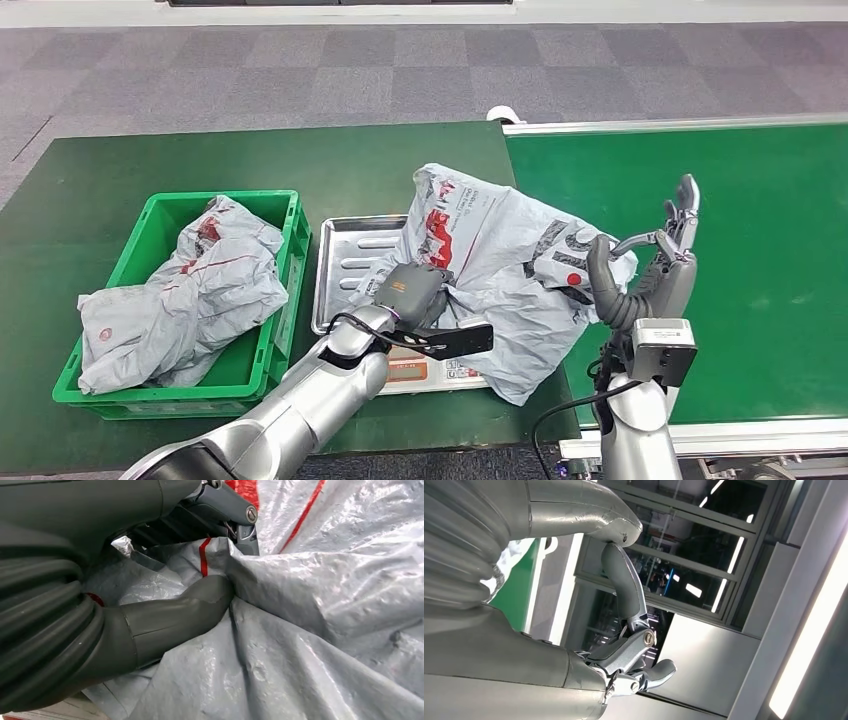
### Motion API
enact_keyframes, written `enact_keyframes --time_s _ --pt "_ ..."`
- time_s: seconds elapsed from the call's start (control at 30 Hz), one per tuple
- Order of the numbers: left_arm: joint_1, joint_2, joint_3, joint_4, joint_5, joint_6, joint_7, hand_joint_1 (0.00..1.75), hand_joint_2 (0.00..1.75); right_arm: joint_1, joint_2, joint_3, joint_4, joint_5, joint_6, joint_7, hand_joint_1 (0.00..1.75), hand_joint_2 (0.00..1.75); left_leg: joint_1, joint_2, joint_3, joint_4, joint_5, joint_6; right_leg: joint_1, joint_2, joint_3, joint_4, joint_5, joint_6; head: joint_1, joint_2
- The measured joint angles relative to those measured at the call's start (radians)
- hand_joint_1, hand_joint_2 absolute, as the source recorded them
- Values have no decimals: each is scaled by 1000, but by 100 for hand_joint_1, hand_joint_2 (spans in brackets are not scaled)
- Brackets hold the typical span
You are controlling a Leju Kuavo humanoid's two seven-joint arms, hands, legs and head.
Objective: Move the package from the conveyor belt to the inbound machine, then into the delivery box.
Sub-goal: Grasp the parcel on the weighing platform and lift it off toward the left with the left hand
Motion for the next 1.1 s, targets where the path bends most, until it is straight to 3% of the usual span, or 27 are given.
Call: enact_keyframes --time_s 0.27,0.33,0.43,0.5,0.83,0.93,1.1 --pt "16 3 24 -5 18 56 -35 175 175 1 1 0 0 -3 0 0 0 175 0 0 0 0 0 0 0 0 0 0 0 0 0 0" --pt "30 4 39 -20 62 132 -95 175 175 3 2 0 -2 -4 1 0 0 175 0 0 -1 0 0 0 0 0 -1 0 0 0 0 0" --pt "56 8 79 -69 187 302 -266 175 175 7 5 0 -9 -6 1 0 0 175 0 0 -2 0 0 0 0 0 -2 0 0 0 0 0" --pt "64 12 105 -102 249 367 -347 175 175 9 7 0 -11 -7 1 0 0 175 0 0 -3 0 0 0 0 0 -3 0 0 0 0 0" --pt "102 24 160 -189 269 403 -411 175 175 12 11 0 -11 -10 0 0 0 175 0 0 -4 0 0 0 0 0 -3 0 0 0 0 0" --pt "140 18 235 -274 170 421 -508 175 175 13 12 0 -11 -19 -6 0 0 175 0 0 -4 0 0 0 0 0 -4 0 0 0 0 0" --pt "187 6 458 -437 69 426 -600 175 175 14 12 0 -11 -41 -33 0 0 175 0 1 -4 0 0 0 0 1 -5 1 0 0 0 0"
